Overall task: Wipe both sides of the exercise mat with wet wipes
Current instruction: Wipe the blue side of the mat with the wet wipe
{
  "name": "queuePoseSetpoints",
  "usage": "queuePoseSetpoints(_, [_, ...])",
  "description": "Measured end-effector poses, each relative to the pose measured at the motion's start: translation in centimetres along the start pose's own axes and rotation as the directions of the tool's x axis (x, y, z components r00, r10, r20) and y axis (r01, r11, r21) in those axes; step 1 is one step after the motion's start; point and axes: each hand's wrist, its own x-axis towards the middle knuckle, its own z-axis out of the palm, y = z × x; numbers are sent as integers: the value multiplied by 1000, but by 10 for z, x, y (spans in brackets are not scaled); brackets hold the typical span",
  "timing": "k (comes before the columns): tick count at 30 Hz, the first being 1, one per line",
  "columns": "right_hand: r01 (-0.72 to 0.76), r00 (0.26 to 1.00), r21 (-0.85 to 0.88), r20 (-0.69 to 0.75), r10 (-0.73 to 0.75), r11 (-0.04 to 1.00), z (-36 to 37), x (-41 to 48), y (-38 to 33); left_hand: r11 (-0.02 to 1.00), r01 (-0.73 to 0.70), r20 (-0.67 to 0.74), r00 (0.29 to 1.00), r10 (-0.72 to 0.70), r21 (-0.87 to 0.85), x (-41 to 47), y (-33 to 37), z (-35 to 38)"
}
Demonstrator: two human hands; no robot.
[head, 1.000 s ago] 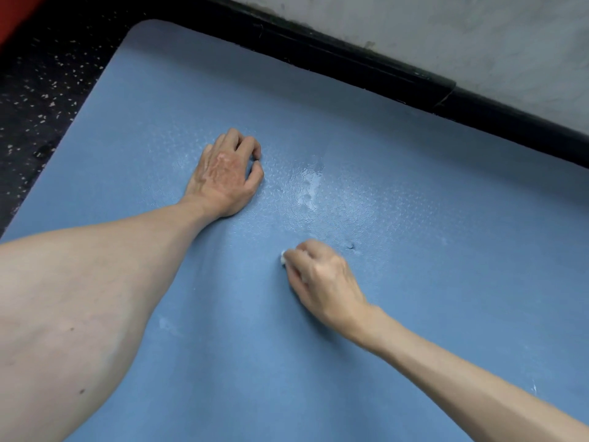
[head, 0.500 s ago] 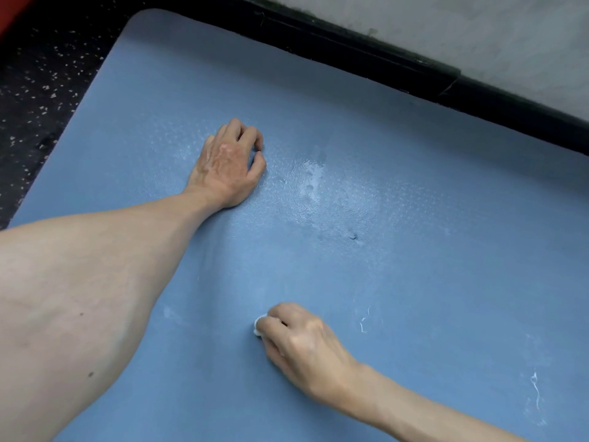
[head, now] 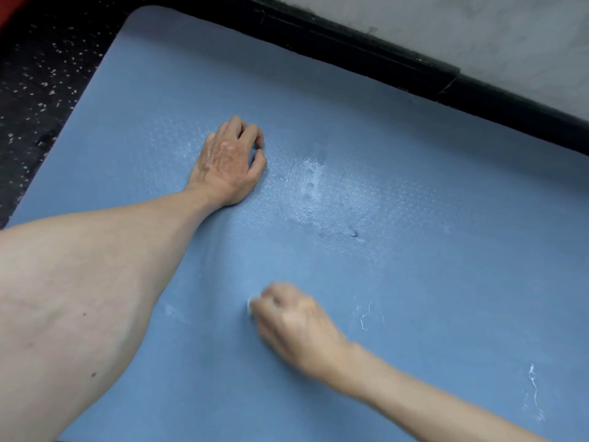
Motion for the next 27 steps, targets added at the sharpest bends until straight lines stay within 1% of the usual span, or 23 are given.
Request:
queuePoseSetpoints(2, [-105,959,-45,-269,89,993,-7,41,11,1000,2,-3,1000,-2,0,0,-1,-1])
queuePoseSetpoints(3, [-149,941,-43,-314,128,988,-4,55,7,1000,2,-4,1000,-2,-2,0,-1,-1])
queuePoseSetpoints(4, [-164,944,-21,-293,151,986,2,62,-3,1000,0,-4,1000,-1,-4,1,0,-2])
queuePoseSetpoints(5, [-139,968,-20,-214,131,990,10,63,-16,1000,-2,-5,1000,2,-5,1,0,-2])
queuePoseSetpoints(7, [34,998,-9,-52,-35,999,22,54,-37,1000,-3,-5,1000,3,-4,0,0,-1])
queuePoseSetpoints(8, [61,998,10,-29,-61,998,21,55,-39,1000,-4,-3,1000,4,-3,0,0,-1])
queuePoseSetpoints(9, [41,997,2,-59,-41,999,18,63,-35,1000,-3,0,1000,3,-3,0,0,0])
queuePoseSetpoints(11, [-76,976,-1,-207,74,997,11,86,-21,1000,-2,-3,1000,2,-2,0,0,0])
queuePoseSetpoints(12, [-141,962,5,-237,138,990,7,94,-19,1000,-3,-5,1000,3,-1,1,-1,-1])
queuePoseSetpoints(13, [-161,959,-16,-238,152,987,8,97,-20,1000,-4,-7,1000,4,-1,1,-1,-1])
queuePoseSetpoints(14, [-130,972,-29,-199,122,991,10,92,-29,1000,-5,-6,1000,5,-2,2,-1,-1])
queuePoseSetpoints(16, [25,1000,-10,13,-25,1000,18,66,-53,1000,-6,-4,1000,6,-1,2,0,-1])
queuePoseSetpoints(17, [115,990,15,78,-116,993,22,50,-57,1000,-7,-4,1000,7,0,1,0,0])
queuePoseSetpoints(18, [160,979,12,126,-160,987,19,41,-54,1000,-7,-3,1000,7,0,1,0,0])
queuePoseSetpoints(19, [151,984,7,93,-151,989,14,40,-43,1000,-5,-3,1000,5,-2,0,0,0])
queuePoseSetpoints(20, [80,996,-45,53,-78,996,5,43,-28,1000,-3,-2,1000,3,-5,0,0,0])
queuePoseSetpoints(21, [-14,997,-102,-77,6,995,-4,47,-9,1000,-2,0,1000,2,-8,0,0,-1])
queuePoseSetpoints(22, [-126,970,-96,-218,103,987,-14,49,8,1000,-3,0,1000,3,-10,0,0,-1])
queuePoseSetpoints(23, [-190,928,-84,-341,151,978,-23,44,22,1000,-5,-1,1000,5,-10,1,1,-1])
queuePoseSetpoints(24, [-213,917,-109,-365,160,971,-25,33,27,1000,-7,-3,1000,7,-10,1,1,-2])
queuePoseSetpoints(25, [-158,948,-162,-300,104,974,-21,16,25,1000,-9,-4,1000,9,-10,2,1,-2])
queuePoseSetpoints(26, [-73,986,-180,-161,44,981,-17,-3,15,1000,-10,-4,1000,10,-10,2,1,-2])
queuePoseSetpoints(27, [36,999,-139,-27,-40,990,-7,-26,6,1000,-11,-4,1000,11,-10,1,1,-1])
